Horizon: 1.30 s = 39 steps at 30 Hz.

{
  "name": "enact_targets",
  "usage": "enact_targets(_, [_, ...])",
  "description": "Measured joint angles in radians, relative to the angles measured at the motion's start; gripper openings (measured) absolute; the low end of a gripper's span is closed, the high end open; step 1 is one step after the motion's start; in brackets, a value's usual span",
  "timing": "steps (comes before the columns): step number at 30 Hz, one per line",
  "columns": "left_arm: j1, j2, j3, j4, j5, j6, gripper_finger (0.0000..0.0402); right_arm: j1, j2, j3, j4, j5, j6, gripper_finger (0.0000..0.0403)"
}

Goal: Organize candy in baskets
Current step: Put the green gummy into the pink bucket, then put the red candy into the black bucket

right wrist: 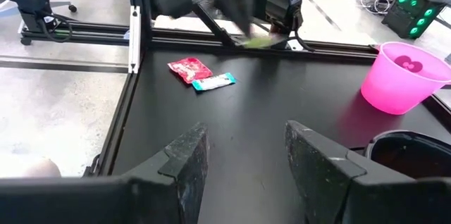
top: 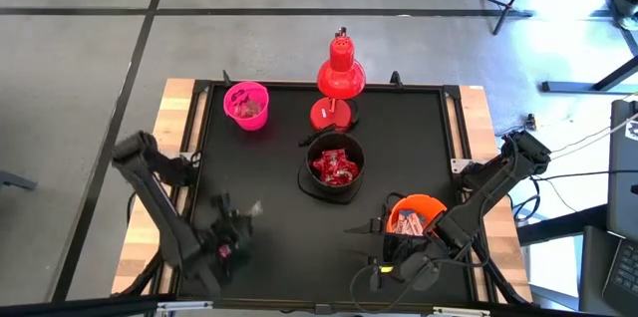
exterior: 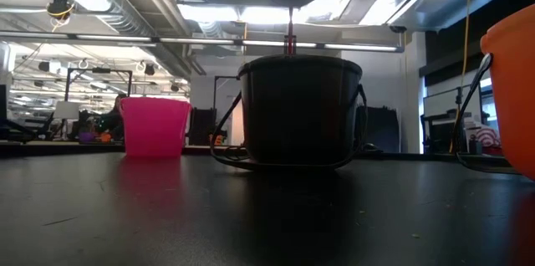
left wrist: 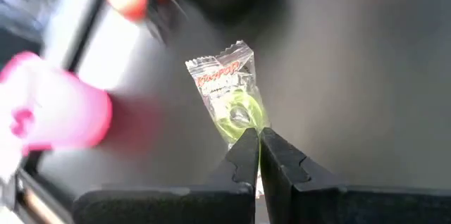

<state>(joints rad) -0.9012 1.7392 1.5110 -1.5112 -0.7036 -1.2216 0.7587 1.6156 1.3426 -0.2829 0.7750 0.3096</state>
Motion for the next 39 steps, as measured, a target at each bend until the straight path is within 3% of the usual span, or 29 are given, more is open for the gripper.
enact_targets(3, [0.052,-0.126,-0.119,0.107,-0.108,0.069,0.0,0.0,0.0,0.0,0.006,0.0,0.0,0.0184])
enact_targets(7, [0.165,-0.339,-0.369,0.418,-0.151,0.254,0.0,0.0,0.0,0.0,0.028,0.0,-0.001,0.0184])
enact_targets(13, [0.436,-0.707,-0.721,0.752,-0.207,0.475,0.0,0.0,0.0,0.0,0.041,0.0,-0.004,0.0184])
enact_targets(16, [0.602,-0.879,-0.816,0.823,-0.256,0.556,0.0,0.0,0.0,0.0,0.041,-0.001,-0.017,0.0184])
enact_targets(20, [0.8,-1.039,-0.854,0.911,-0.245,0.771,0.0,0.0,0.0,0.0,0.042,0.005,-0.066,0.0184])
enact_targets(25, [1.004,-1.112,-0.854,1.04,-0.103,0.976,0.0,0.0,0.0,0.0,0.042,0.051,-0.08,0.0184])
enact_targets(32, [1.243,-1.103,-0.855,1.086,0.142,0.991,0.0004,-0.007,0.0,0.0,0.047,0.038,-0.071,0.0184])
enact_targets(39, [1.33,-1.087,-0.856,1.097,0.22,1.015,0.0072,-0.007,0.0,0.0,0.045,0.018,-0.068,0.0184])
